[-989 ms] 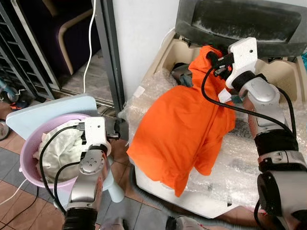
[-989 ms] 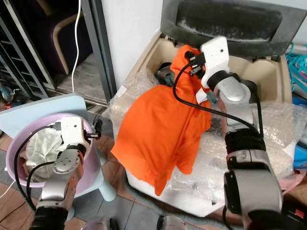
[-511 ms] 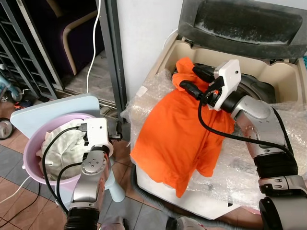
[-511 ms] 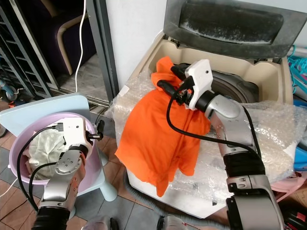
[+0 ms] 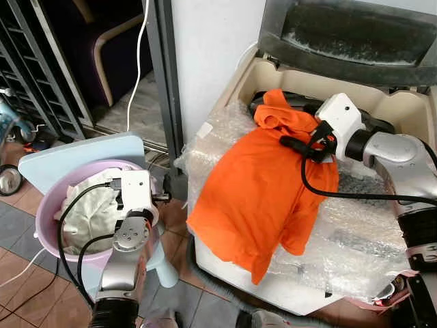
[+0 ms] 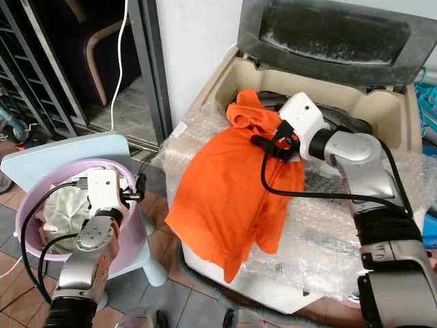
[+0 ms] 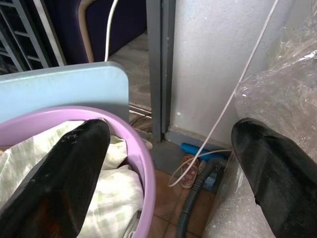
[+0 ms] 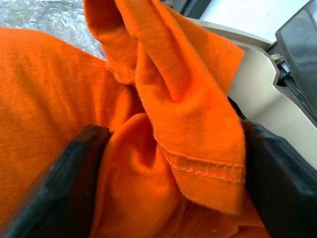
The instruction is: Clothes washing
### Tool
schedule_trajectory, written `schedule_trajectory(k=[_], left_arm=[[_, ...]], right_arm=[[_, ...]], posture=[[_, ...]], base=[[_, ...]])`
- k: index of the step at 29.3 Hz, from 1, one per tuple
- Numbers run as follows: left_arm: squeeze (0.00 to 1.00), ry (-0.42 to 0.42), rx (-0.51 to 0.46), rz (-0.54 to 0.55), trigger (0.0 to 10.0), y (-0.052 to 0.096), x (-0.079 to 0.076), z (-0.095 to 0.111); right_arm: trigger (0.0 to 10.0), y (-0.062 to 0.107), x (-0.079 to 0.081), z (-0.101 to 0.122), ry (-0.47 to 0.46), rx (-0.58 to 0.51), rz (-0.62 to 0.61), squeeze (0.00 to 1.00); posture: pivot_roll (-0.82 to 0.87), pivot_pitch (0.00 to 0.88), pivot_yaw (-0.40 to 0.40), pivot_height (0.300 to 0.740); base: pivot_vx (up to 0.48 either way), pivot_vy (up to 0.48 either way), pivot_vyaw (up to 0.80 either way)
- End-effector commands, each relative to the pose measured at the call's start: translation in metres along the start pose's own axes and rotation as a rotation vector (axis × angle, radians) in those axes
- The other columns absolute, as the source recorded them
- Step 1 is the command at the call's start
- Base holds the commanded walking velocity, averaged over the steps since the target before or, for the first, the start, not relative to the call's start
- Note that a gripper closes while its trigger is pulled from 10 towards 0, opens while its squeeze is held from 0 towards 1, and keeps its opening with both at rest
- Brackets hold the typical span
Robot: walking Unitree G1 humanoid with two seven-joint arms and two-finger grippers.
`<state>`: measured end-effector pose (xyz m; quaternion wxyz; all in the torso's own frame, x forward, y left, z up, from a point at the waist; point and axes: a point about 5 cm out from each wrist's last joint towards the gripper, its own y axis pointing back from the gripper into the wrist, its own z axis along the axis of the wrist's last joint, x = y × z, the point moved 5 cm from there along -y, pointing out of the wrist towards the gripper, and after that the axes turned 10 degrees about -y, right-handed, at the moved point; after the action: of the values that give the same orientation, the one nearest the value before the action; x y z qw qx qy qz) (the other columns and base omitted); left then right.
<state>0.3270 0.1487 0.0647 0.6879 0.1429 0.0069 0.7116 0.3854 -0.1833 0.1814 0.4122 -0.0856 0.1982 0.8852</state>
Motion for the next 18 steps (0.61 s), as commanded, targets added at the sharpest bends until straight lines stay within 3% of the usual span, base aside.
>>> schedule_trajectory(k=[1, 4, 7, 18], left_arm=[[0.00, -0.004, 0.003, 0.004, 10.0, 0.001, 0.001, 0.000], [0.00, -0.007, 0.004, 0.003, 10.0, 0.001, 0.001, 0.000], [0.00, -0.011, 0.005, 0.005, 10.0, 0.002, 0.002, 0.000], [0.00, -0.019, 0.006, 0.007, 10.0, 0.001, 0.003, -0.001]], right_arm=[[0.0, 0.001, 0.004, -0.022, -0.008, 0.102, 0.025, 0.00], [0.0, 0.001, 0.024, -0.036, -0.024, 0.141, 0.123, 0.00], [0.0, 0.000, 0.031, -0.045, -0.046, 0.165, 0.157, 0.00], [0.0, -0.005, 0.026, -0.054, -0.089, 0.180, 0.118, 0.00]], posture=[[-0.05, 0.000, -0.017, 0.740], [-0.05, 0.000, -0.017, 0.740], [-0.04, 0.000, -0.019, 0.740], [-0.04, 0.000, -0.020, 0.740]], base=[[0.000, 0.000, 0.00], [0.000, 0.000, 0.00], [0.000, 0.000, 0.00], [0.000, 0.000, 0.00]])
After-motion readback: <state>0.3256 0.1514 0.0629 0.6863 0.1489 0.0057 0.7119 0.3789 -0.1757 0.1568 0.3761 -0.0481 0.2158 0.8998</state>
